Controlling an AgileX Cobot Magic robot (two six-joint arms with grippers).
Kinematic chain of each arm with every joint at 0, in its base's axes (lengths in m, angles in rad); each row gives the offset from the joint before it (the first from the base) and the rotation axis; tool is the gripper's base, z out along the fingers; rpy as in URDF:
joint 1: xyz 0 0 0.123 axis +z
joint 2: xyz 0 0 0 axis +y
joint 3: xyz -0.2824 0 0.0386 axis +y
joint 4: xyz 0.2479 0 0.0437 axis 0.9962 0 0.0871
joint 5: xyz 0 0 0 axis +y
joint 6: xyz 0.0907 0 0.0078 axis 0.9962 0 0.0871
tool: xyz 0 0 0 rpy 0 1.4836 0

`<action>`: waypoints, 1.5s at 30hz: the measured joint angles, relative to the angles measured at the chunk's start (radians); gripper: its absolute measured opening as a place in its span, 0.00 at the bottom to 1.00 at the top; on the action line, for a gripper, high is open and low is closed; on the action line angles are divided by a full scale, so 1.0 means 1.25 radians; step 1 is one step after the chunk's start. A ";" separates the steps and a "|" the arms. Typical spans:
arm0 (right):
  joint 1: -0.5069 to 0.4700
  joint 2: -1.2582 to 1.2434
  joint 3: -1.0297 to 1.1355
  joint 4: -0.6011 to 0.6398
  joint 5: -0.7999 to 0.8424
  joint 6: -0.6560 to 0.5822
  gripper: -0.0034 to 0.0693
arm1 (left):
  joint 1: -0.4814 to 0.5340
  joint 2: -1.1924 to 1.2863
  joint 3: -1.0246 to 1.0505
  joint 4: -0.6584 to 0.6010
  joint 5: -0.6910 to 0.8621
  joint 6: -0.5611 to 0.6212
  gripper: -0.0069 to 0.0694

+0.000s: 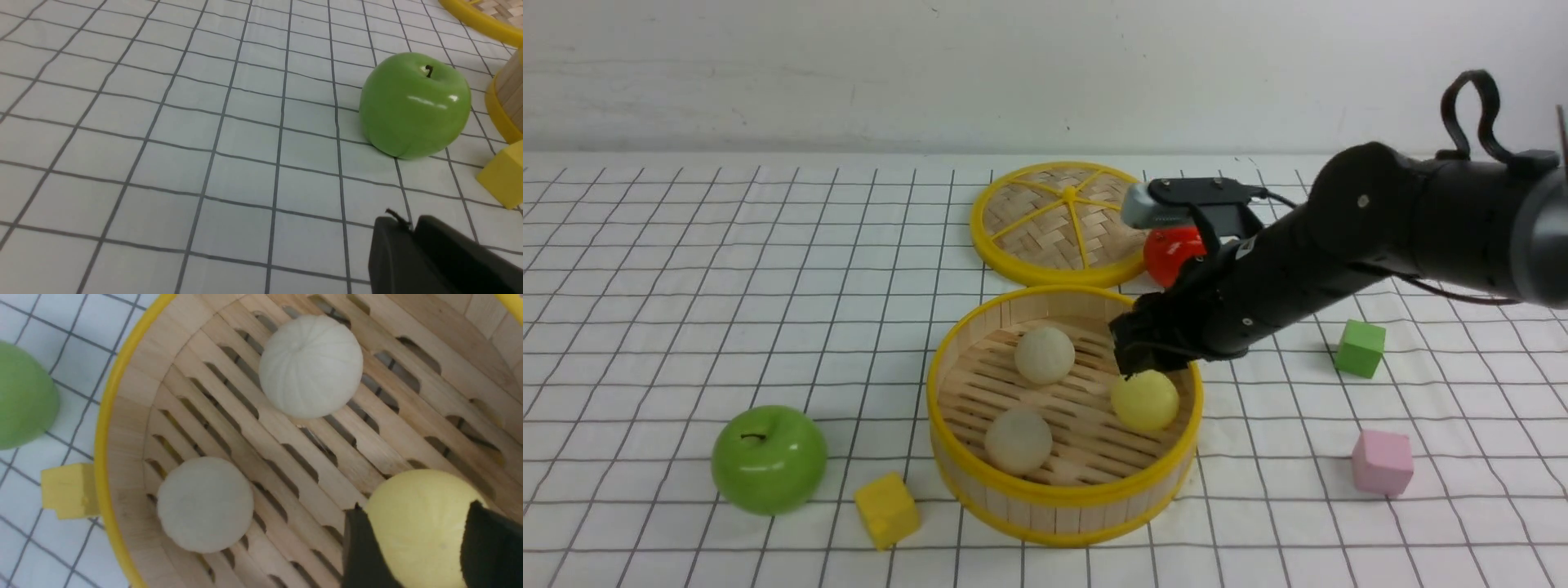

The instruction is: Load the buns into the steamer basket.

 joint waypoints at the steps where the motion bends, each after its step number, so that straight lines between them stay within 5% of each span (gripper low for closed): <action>1: 0.000 -0.008 0.000 0.000 0.006 0.001 0.52 | 0.000 0.000 0.000 0.000 0.000 0.000 0.18; 6: 0.000 -0.156 -0.001 -0.047 0.130 0.082 0.53 | 0.000 0.000 0.000 0.000 0.000 0.000 0.18; 12: 0.000 -0.368 -0.001 -0.254 0.314 0.252 0.50 | 0.000 0.000 0.000 0.000 0.000 0.000 0.19; 15: 0.000 -0.474 0.016 -0.301 0.346 0.284 0.38 | 0.000 0.000 0.000 0.000 0.000 0.000 0.19; 19: 0.000 -0.627 0.086 -0.309 0.351 0.298 0.10 | 0.000 0.000 0.000 0.000 0.000 0.000 0.19; 22: 0.000 -0.736 0.155 -0.319 0.352 0.301 0.02 | 0.000 0.000 0.000 0.000 0.000 0.000 0.19; 41: -0.003 -1.134 0.245 -0.311 0.520 0.310 0.02 | 0.000 0.000 0.000 0.000 0.000 0.000 0.21; 45: -0.108 -1.196 0.247 -0.310 0.521 0.310 0.02 | 0.000 0.000 0.000 0.000 0.000 0.000 0.22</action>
